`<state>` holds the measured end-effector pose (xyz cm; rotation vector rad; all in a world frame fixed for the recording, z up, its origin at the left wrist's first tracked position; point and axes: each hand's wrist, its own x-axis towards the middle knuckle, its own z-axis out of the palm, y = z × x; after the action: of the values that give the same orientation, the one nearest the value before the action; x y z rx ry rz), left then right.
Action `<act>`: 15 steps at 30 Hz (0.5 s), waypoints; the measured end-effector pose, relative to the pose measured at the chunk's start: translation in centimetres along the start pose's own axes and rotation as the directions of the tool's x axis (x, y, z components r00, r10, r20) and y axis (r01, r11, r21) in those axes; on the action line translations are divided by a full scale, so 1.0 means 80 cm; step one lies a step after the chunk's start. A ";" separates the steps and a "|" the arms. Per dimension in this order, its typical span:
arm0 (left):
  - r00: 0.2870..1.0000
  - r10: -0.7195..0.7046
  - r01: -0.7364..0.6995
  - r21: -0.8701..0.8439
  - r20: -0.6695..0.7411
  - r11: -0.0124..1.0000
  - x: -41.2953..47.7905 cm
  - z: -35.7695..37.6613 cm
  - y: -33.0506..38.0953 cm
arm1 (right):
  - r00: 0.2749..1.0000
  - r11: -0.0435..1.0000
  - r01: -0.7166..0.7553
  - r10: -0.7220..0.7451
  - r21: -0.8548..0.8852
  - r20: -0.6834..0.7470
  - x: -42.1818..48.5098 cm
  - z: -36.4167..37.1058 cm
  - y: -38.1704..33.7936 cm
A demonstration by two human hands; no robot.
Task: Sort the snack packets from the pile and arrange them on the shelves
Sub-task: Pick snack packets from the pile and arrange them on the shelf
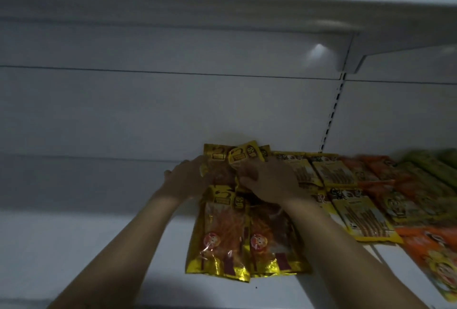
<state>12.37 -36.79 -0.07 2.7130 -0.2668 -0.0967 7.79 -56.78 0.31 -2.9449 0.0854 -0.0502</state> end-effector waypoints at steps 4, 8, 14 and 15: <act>0.994 0.043 -0.036 -0.068 0.097 0.997 0.035 0.010 -0.009 | 0.988 0.992 -0.094 0.104 -0.086 0.114 0.037 0.005 -0.016; 0.984 0.108 -0.092 -0.118 0.140 0.989 0.061 0.022 -0.018 | 0.981 0.984 -0.164 0.170 -0.063 0.096 0.053 0.006 -0.022; 0.969 0.219 -0.192 -0.209 0.115 0.959 0.069 0.027 -0.027 | 0.970 0.972 -0.235 0.232 0.029 0.072 0.060 0.006 -0.024; 0.966 0.230 -0.200 -0.223 0.117 0.954 0.067 0.027 -0.027 | 0.968 0.969 -0.244 0.241 0.037 0.065 0.059 0.006 -0.023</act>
<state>17.75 -36.78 -3.08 2.4531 -0.5605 -0.2411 12.60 -55.16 0.37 -2.8643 0.4283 0.0710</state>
